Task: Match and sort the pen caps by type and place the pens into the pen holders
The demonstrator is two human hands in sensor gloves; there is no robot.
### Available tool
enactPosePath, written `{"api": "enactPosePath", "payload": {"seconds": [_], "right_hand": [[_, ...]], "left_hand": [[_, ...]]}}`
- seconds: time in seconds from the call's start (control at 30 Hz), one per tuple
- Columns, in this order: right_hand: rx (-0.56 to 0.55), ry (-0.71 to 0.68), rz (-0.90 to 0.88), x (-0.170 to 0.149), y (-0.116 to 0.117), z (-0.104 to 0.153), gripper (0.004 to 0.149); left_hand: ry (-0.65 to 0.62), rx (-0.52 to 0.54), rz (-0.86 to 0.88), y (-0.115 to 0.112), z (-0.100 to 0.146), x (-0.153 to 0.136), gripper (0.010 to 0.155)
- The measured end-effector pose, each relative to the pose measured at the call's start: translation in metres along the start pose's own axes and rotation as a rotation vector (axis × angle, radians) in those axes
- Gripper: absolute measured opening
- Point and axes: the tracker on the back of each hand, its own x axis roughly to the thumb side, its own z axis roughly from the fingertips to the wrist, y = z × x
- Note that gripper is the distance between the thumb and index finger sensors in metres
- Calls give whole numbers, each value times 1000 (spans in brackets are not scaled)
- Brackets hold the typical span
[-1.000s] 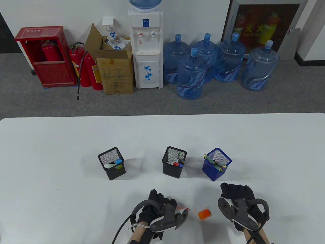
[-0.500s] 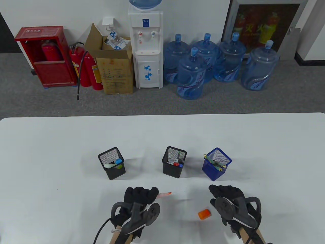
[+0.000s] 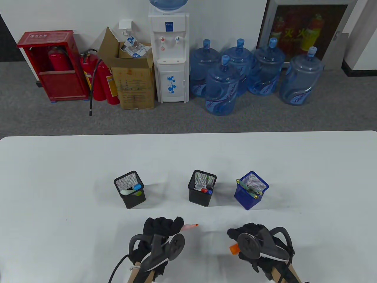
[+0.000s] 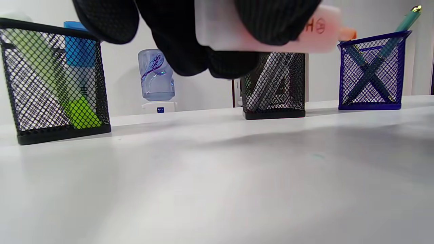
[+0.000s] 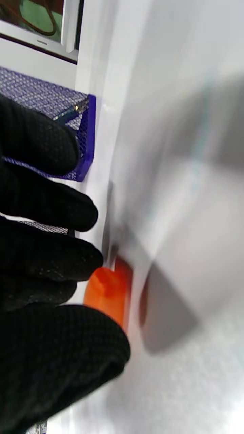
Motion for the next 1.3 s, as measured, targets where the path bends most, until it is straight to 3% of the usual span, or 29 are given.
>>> {"api": "enactPosePath", "payload": {"seconds": [0.2,0.5,0.7,1.0,1.3], "right_hand": [[-58,8,55,8,3,-2,67],[-44,13,97,14,2,-6,62],[-167,105,-97,-3,-6,-3,59],[-400,83,-118,15,-23,0,62],[-349,62,-109,25,-23,-3,61]], "left_hand": [[-10,-8,-1,2,1,1,59],[-13,5,21,2,2,2,59],[-20,45,70,7,2,8,59],[-60,98,127,16,3,29,58],[-88,111,136,16,4,45,58]]}}
